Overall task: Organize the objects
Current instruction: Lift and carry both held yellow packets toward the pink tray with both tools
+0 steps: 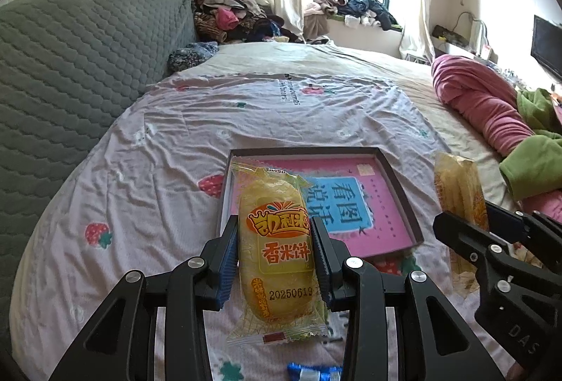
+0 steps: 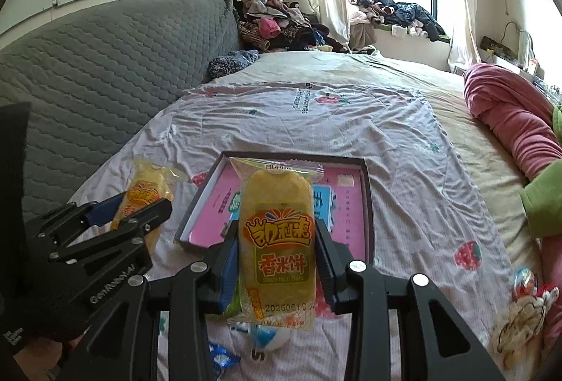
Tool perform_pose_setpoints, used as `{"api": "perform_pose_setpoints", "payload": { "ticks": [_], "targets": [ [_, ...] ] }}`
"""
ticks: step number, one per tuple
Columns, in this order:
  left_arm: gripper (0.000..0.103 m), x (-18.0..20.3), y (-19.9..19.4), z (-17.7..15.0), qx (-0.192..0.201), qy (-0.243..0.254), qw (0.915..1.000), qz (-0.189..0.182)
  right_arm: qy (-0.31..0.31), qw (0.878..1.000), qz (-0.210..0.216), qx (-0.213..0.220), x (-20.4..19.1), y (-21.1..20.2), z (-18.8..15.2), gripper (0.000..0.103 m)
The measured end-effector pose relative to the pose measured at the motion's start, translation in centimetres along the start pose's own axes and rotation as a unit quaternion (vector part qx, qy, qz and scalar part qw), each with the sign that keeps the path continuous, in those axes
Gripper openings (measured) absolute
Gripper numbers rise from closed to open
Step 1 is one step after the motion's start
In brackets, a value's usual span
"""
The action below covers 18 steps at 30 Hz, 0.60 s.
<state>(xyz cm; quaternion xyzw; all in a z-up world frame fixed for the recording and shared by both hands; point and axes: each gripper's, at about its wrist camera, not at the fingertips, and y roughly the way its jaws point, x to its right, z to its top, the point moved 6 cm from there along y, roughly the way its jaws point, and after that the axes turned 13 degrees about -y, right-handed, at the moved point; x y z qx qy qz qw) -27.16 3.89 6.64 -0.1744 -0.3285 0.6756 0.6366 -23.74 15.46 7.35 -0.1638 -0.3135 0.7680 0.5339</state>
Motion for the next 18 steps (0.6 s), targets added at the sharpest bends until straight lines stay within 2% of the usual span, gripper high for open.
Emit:
{"api": "perform_pose_setpoints", "payload": {
  "ticks": [10,18],
  "targets": [
    [0.04,0.9,3.8,3.3,0.006,-0.005,0.9999,0.01,0.002,1.0,0.004,0.007,1.6,2.8,3.0,0.039],
    [0.04,0.3,8.0,4.9,0.0,-0.015,0.9997,0.018,0.001,1.0,0.004,-0.009,2.7,7.2,3.5,0.039]
  ]
}}
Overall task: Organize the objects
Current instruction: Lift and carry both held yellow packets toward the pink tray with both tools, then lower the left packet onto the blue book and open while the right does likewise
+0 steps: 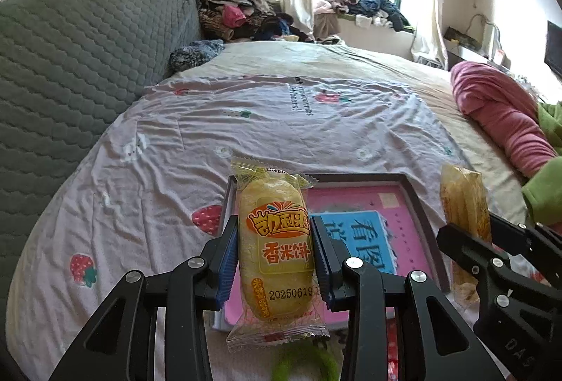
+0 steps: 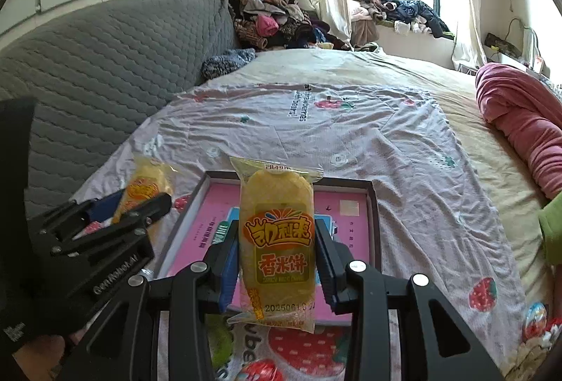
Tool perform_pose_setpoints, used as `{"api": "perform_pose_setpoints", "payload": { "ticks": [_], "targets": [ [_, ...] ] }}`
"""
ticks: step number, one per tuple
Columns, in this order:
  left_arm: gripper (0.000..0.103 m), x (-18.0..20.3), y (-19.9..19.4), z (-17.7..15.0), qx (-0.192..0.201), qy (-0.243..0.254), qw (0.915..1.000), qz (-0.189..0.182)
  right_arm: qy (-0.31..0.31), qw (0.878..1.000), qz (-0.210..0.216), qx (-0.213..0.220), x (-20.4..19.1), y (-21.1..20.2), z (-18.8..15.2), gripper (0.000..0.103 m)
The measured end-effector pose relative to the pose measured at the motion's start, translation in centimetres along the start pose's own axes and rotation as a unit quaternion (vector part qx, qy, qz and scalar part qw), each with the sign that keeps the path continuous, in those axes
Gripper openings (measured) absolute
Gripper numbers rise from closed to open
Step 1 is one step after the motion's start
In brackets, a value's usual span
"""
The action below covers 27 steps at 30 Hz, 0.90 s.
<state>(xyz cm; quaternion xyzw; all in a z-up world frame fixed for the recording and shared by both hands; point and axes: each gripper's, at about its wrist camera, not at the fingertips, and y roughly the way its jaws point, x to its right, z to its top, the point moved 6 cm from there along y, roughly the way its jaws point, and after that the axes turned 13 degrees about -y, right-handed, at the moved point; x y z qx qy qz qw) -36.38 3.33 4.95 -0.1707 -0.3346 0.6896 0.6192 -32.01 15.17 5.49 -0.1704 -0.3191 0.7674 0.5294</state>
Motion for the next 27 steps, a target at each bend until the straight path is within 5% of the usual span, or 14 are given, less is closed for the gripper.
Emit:
{"api": "perform_pose_setpoints", "payload": {
  "ticks": [12,27],
  "targets": [
    [0.04,0.3,8.2,-1.4,-0.022,-0.009,0.9997,-0.005,0.012,0.999,0.011,-0.039,1.0,8.0,-2.0,0.039],
    [0.04,0.9,12.8,-3.3,-0.025,0.017,0.9996,0.002,0.006,0.998,-0.009,-0.062,3.3,13.3,-4.5,0.039]
  ]
}}
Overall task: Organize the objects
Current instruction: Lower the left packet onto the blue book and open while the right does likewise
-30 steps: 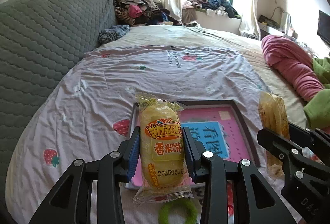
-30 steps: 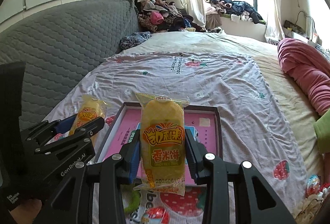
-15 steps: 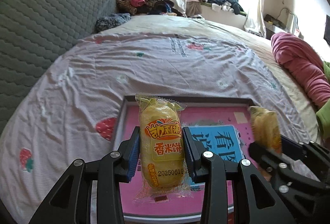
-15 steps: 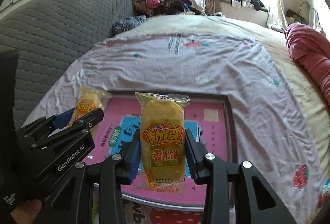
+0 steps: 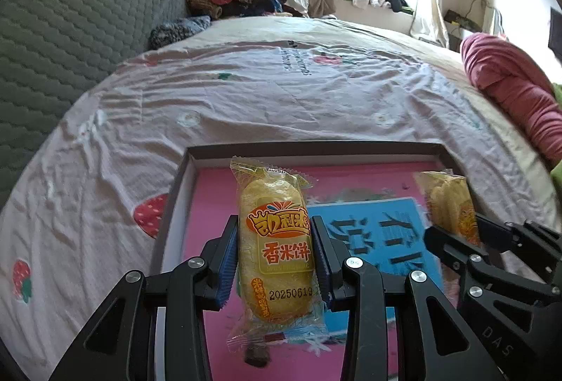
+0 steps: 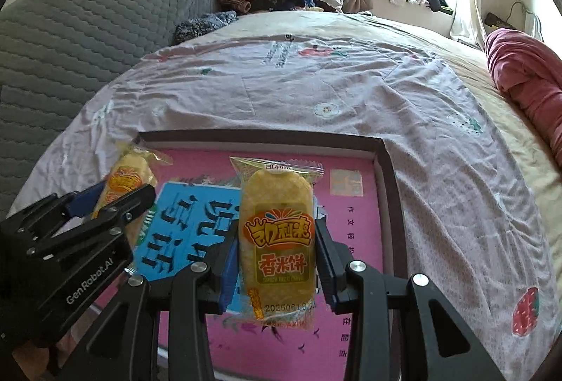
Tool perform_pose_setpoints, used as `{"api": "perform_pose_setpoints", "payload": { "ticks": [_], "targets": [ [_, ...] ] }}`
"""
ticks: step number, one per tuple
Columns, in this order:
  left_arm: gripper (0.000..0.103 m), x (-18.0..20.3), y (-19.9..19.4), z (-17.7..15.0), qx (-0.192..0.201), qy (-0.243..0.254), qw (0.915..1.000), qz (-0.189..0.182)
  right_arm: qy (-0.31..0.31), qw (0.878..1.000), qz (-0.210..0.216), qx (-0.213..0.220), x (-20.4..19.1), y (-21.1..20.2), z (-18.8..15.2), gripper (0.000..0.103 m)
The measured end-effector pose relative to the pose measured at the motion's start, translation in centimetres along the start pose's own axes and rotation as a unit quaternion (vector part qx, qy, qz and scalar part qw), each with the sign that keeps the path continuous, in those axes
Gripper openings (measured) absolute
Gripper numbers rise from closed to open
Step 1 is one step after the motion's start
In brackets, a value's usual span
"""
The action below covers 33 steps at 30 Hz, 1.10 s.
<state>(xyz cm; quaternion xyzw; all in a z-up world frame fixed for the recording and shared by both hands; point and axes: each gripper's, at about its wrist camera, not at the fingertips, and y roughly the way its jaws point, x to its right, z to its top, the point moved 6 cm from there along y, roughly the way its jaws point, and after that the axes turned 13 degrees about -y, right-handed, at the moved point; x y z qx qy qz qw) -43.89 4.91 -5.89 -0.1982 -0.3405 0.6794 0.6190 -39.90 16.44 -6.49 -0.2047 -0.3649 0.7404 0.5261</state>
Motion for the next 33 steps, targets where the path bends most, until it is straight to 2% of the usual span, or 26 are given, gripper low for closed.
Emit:
{"api": "perform_pose_setpoints", "payload": {
  "ticks": [12,33],
  "targets": [
    [0.04,-0.4,1.9,-0.8,-0.027,-0.006,0.9996,-0.007,-0.016,1.0,-0.01,-0.023,-0.4,1.9,-0.6,0.039],
    [0.041,-0.7,3.8,-1.6,-0.04,-0.01,0.9991,0.009,-0.014,0.999,-0.014,-0.049,-0.4,3.9,-1.6,0.04]
  ]
}}
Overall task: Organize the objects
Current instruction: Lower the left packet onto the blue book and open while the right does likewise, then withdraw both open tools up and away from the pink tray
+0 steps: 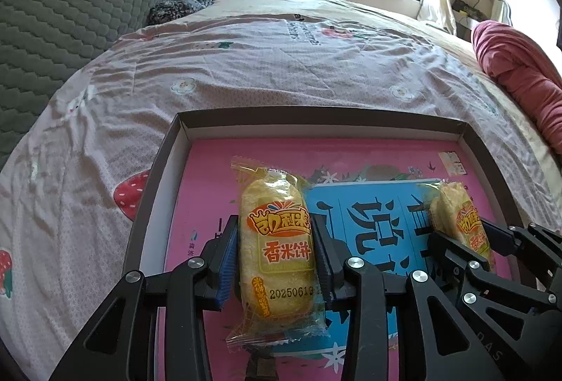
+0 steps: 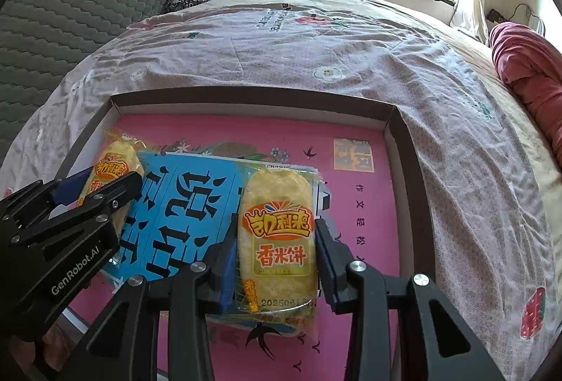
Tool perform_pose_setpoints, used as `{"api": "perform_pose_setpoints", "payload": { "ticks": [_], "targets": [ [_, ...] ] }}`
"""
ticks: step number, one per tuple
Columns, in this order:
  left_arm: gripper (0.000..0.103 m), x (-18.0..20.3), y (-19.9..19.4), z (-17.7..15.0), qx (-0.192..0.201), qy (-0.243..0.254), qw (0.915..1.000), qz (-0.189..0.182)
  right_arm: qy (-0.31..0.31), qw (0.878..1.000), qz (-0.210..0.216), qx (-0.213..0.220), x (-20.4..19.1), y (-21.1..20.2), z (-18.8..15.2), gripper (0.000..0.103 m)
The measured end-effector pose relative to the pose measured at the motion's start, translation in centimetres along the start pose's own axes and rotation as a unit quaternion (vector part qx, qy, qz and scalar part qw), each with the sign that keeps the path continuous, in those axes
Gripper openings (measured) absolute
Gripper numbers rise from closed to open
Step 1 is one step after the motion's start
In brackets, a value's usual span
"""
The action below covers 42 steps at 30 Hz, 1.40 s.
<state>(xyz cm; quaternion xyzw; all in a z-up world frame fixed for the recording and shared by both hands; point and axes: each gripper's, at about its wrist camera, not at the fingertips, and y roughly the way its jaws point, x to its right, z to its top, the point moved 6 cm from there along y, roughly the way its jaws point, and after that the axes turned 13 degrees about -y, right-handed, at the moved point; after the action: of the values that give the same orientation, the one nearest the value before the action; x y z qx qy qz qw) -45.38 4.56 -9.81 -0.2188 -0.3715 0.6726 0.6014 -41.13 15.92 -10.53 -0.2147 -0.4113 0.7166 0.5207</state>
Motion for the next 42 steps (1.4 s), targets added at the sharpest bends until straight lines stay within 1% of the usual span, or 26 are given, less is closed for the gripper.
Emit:
{"api": "perform_pose_setpoints", "payload": {
  "ticks": [7,11,13,14,16,17,20,22,27,30,32,39,42],
  "targets": [
    [0.042,-0.1,0.1,-0.1,-0.005,-0.001,1.0,0.003,-0.002,1.0,0.0,-0.002,0.0,0.1,-0.1,0.04],
    [0.044,-0.2,0.3,-0.2,-0.011,-0.001,0.9999,0.006,-0.004,1.0,-0.001,-0.002,0.0,0.1,-0.1,0.04],
    [0.046,-0.2,0.4,-0.3,-0.015,0.0,0.9998,0.009,-0.003,1.0,-0.001,-0.002,0.0,0.1,-0.1,0.04],
    [0.049,-0.2,0.5,-0.4,-0.017,0.001,0.9998,0.011,-0.004,1.0,-0.001,-0.002,0.1,0.1,-0.1,0.04],
    [0.056,-0.2,0.5,-0.4,-0.016,0.0,0.9998,0.012,-0.003,1.0,-0.001,-0.002,0.0,0.1,-0.1,0.04],
    [0.062,-0.3,0.5,-0.4,-0.018,-0.001,0.9998,0.012,-0.004,1.0,-0.002,-0.003,0.0,0.1,-0.1,0.04],
    [0.066,-0.3,0.6,-0.5,-0.021,0.0,0.9997,0.014,-0.007,1.0,-0.004,-0.003,0.0,0.0,-0.1,0.04],
    [0.072,-0.4,0.6,-0.5,-0.022,-0.001,0.9996,0.016,-0.008,1.0,-0.006,-0.004,-0.1,0.0,-0.1,0.04],
    [0.076,-0.6,0.6,-0.5,-0.024,-0.002,0.9994,0.025,-0.011,1.0,-0.007,0.0,-0.2,-0.5,0.1,0.04],
    [0.077,-0.8,0.6,-0.6,-0.025,-0.003,0.9993,0.026,-0.011,1.0,-0.011,-0.002,-0.1,-0.5,0.1,0.041],
    [0.077,-0.9,0.5,-0.6,-0.026,-0.003,0.9993,0.026,-0.01,1.0,-0.012,-0.004,0.0,-0.4,0.1,0.043],
    [0.077,-1.0,0.1,-0.5,-0.027,-0.011,0.9993,0.025,-0.005,1.0,-0.019,-0.003,0.4,-0.8,0.1,0.059],
    [0.078,-1.2,-0.2,-0.4,-0.022,-0.019,0.9991,0.029,-0.006,1.0,-0.022,-0.001,0.5,-1.2,0.1,0.061]
  ]
}}
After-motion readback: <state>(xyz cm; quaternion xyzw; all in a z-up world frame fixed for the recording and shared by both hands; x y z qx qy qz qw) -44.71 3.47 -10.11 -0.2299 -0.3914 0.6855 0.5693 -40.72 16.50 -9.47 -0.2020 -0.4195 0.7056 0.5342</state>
